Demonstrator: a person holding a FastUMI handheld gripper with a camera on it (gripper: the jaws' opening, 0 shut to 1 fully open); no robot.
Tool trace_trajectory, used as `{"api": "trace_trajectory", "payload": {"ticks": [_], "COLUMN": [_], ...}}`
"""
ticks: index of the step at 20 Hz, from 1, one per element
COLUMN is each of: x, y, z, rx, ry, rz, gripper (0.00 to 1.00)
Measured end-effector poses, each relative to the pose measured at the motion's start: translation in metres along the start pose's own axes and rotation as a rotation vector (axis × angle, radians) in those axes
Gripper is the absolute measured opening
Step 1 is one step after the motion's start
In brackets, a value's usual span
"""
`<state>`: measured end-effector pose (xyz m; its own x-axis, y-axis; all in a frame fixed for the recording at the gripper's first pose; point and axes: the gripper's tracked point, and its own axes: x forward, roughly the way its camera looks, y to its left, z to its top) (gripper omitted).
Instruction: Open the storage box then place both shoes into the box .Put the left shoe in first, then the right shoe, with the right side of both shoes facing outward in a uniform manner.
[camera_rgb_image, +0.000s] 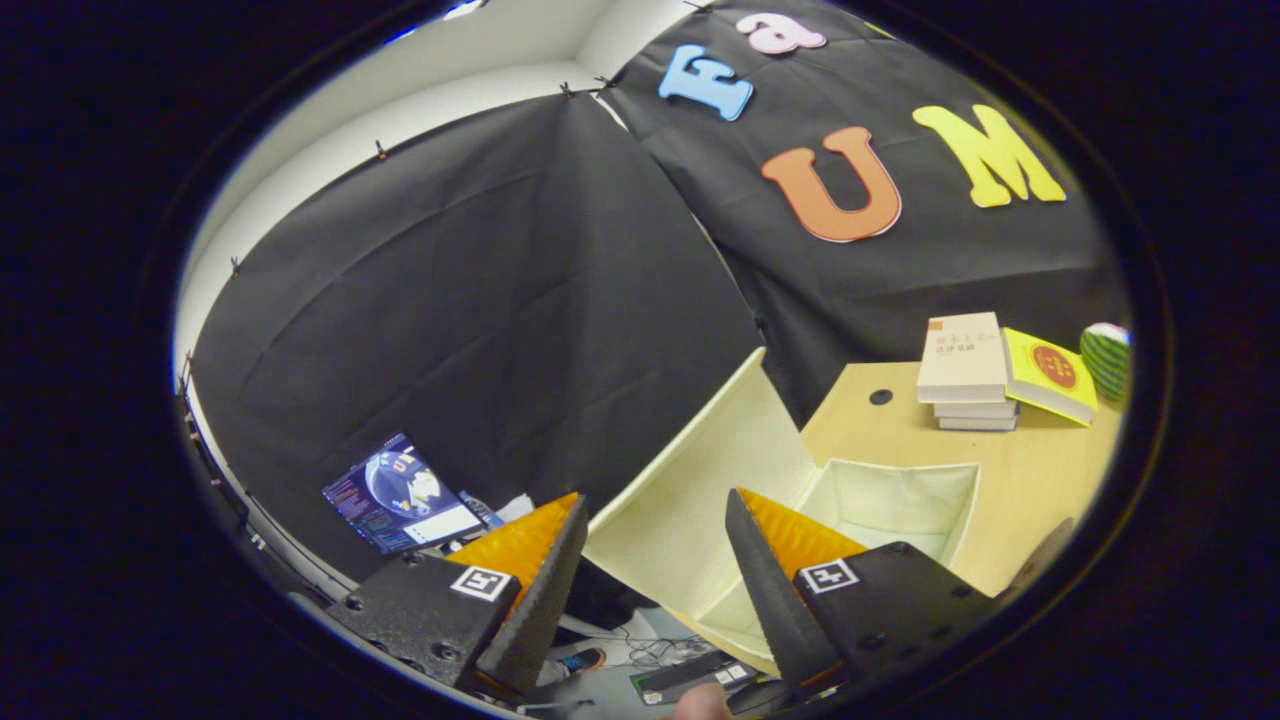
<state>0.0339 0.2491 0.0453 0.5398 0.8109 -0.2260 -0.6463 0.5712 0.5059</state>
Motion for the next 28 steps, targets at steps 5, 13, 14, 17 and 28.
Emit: {"api": "trace_trajectory", "payload": {"ticks": [5,13,14,17,28], "x": [-0.025,-0.106,-0.116,-0.155,-0.239], "y": [-0.041,-0.114,-0.121,-0.15,-0.309], "z": [0.006,0.021,0.019,0.008,-0.101], "rx": [-0.1,-0.2,-0.209,-0.224,-0.003], "ry": [-0.071,-0.197,-0.196,-0.156,0.198], "rz": [-0.159,-0.466,-0.492,-0.576,-0.802], "gripper": [0.9,1.0,1.0,1.0,1.0]}}
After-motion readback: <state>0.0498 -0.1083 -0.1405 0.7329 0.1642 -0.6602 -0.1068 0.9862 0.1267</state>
